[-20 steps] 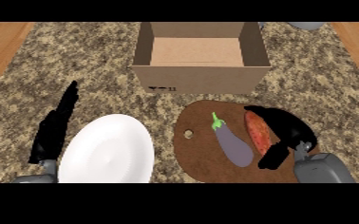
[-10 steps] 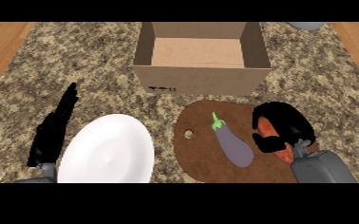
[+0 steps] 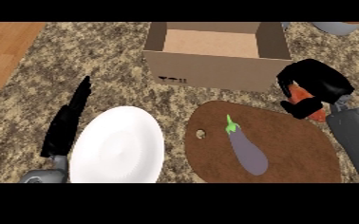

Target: Pick the sweet potato from the cutting board and place it in the cardboard box

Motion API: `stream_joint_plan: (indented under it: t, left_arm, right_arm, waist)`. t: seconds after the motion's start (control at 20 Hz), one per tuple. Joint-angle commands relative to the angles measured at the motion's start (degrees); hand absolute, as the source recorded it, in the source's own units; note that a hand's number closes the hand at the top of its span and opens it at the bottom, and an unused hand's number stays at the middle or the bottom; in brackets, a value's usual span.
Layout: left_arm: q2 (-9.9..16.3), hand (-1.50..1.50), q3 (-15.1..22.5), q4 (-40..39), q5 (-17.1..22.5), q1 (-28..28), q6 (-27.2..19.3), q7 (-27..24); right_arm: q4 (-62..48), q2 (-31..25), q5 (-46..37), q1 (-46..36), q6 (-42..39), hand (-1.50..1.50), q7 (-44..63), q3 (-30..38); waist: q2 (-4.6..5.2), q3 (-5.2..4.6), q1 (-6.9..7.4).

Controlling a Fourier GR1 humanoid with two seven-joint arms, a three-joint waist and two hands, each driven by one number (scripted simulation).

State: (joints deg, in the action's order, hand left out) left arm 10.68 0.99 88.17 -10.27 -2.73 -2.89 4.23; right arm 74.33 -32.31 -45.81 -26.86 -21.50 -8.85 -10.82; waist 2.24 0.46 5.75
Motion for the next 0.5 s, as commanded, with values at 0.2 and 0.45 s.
stream_joint_plan:
  t: [0.2, 0.45]
  left_arm:
    - [-0.5, 0.0, 0.9, -0.5, -0.3, -2.5, 0.4, 0.3]
    - [-0.6, 0.0, 1.9, -0.3, -1.4, -2.4, 0.3, 0.1]
  right_arm:
    - [-15.3, -7.9, -0.2, -11.7, 8.0, 1.5, -22.4, 4.6]
    - [-26.0, -7.6, 5.5, -18.4, 6.9, 1.5, -33.7, 9.0]
  waist:
    - [0.87, 0.01, 1.95]
    - [0.68, -0.04, 2.22]
